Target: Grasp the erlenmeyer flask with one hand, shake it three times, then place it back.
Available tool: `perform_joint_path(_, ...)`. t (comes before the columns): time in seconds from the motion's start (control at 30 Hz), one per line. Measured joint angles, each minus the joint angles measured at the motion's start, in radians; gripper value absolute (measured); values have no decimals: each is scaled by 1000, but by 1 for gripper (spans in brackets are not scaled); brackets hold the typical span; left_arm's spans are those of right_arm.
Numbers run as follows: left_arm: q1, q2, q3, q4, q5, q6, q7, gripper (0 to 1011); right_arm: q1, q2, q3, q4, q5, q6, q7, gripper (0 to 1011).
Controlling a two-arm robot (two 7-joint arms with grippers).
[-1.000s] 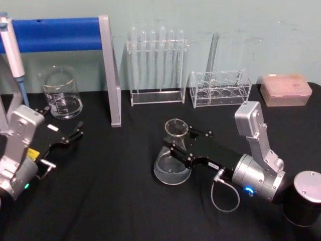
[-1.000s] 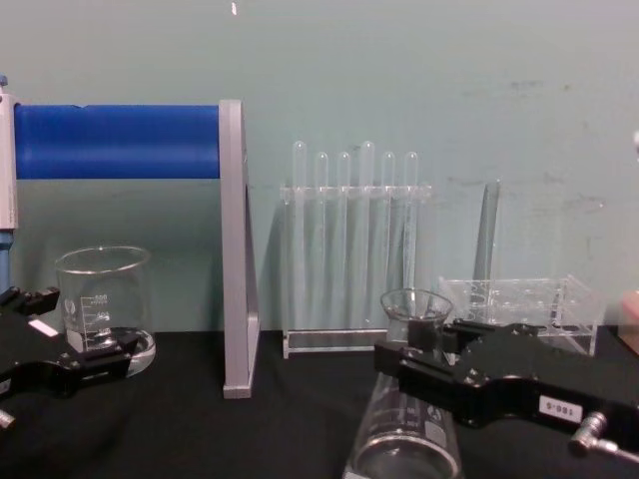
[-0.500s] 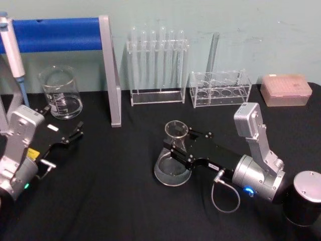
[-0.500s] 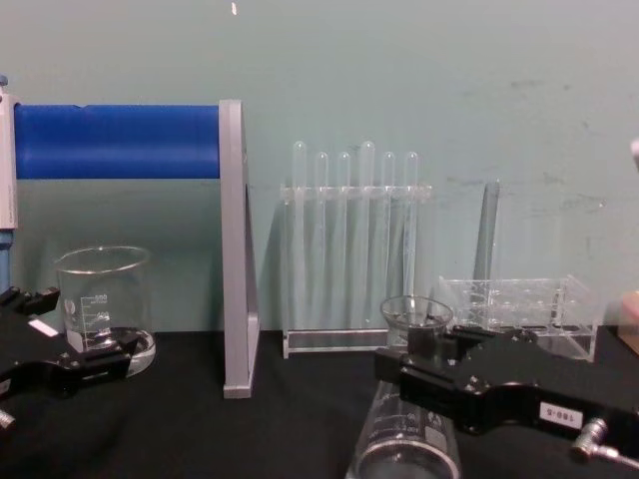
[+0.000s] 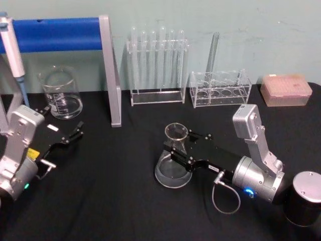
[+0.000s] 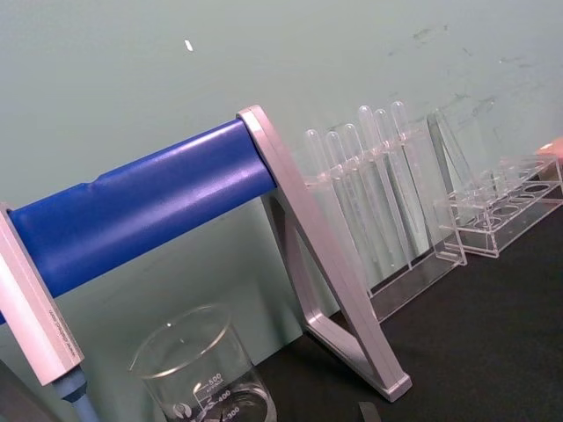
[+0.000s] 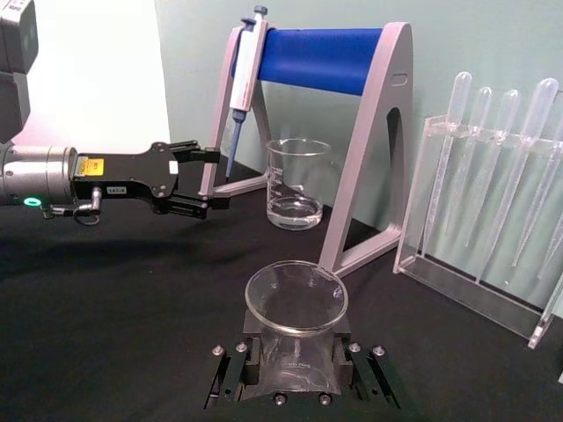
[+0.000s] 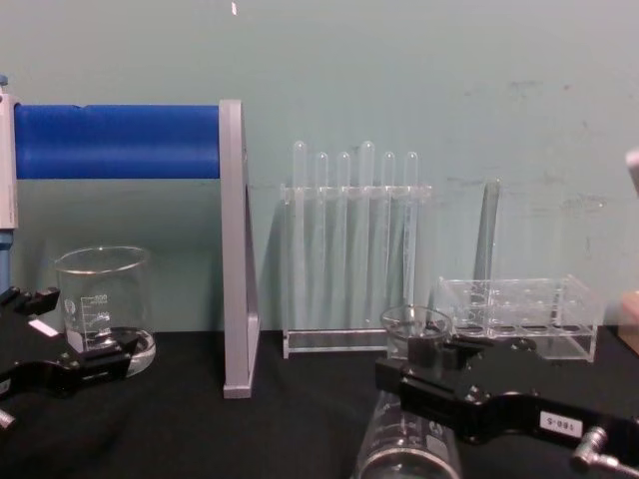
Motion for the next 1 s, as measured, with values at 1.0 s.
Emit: perform_joint_path(1.0,0,0,0,0,0,0,0,1001,4,9,-6,5,-11,2,3,453)
